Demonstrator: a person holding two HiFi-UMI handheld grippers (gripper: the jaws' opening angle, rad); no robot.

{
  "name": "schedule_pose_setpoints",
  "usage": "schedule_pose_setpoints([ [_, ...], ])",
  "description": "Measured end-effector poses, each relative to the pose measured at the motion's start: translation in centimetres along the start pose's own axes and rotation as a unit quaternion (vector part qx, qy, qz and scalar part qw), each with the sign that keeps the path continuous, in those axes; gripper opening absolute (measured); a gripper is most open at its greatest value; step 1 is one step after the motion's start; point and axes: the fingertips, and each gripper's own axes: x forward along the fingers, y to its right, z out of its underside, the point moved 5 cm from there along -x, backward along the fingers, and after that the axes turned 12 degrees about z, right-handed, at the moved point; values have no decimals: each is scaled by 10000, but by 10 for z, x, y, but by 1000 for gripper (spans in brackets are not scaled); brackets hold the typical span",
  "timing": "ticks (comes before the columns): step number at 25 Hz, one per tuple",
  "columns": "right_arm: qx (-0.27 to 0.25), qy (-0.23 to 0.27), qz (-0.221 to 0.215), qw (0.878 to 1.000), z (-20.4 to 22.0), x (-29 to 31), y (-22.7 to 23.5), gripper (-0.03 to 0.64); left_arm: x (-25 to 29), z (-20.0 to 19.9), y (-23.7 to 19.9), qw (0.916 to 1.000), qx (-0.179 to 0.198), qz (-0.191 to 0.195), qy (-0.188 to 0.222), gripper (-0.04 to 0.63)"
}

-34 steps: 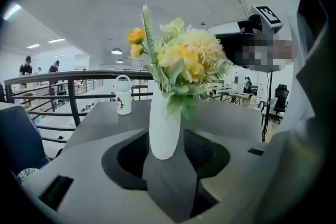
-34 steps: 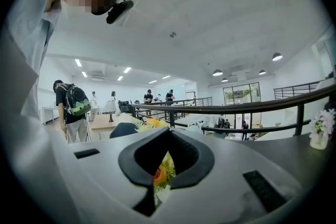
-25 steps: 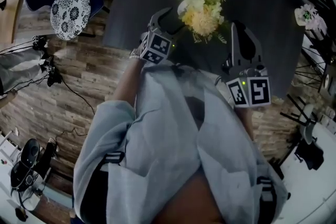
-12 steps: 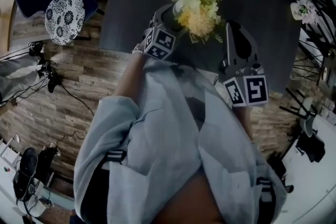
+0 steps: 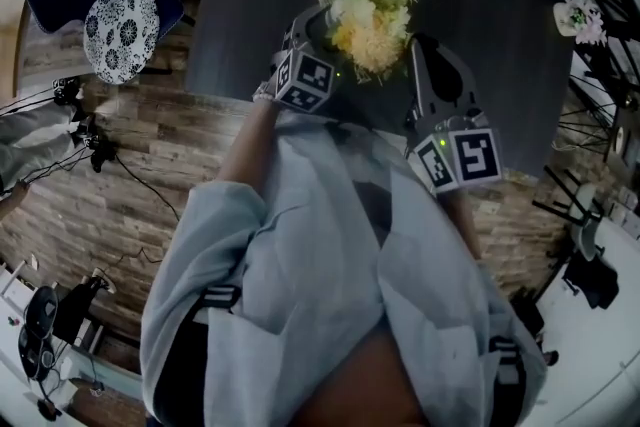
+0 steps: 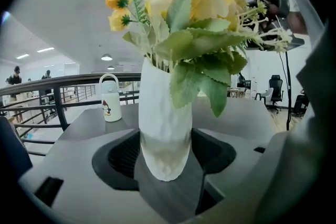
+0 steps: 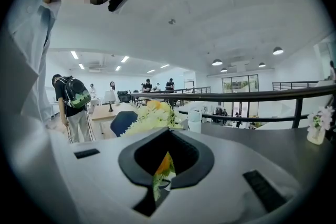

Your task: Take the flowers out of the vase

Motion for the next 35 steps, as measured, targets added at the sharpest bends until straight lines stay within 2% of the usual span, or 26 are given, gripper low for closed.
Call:
schedule_pose_setpoints([
  [8, 10, 149, -360, 9992, -15, -2, -2, 7, -1, -1, 1, 10000, -65, -62, -10, 305],
  [12, -414, 75, -754, 9963, -21, 2, -13, 171, -1, 0, -1, 9999, -71, -75, -13, 304],
  [16, -415, -27, -929, 9948, -16, 5, -23, 272, -1, 2, 0, 9999, -101, -97, -21, 304],
  [19, -406, -51, -1014, 9940, -14, 2, -28, 312, -1, 2, -1, 9999, -112, -102, -31, 304],
  [24, -893, -275, -1120, 9893, 0, 5, -34, 399, -1, 2, -1, 9999, -101, -113, -49, 304],
  [29, -1049, -335, -1131, 9875, 14, 24, -39, 426, -1, 1, -1, 9999, -87, -123, -56, 302],
  [33, -1339, -382, -1074, 9844, 22, 34, -39, 420, -3, 3, -1, 9999, -62, -140, -63, 302],
  [35, -1404, -385, -1084, 9834, 26, 37, -39, 394, -2, 4, 0, 9998, -57, -152, -68, 301],
])
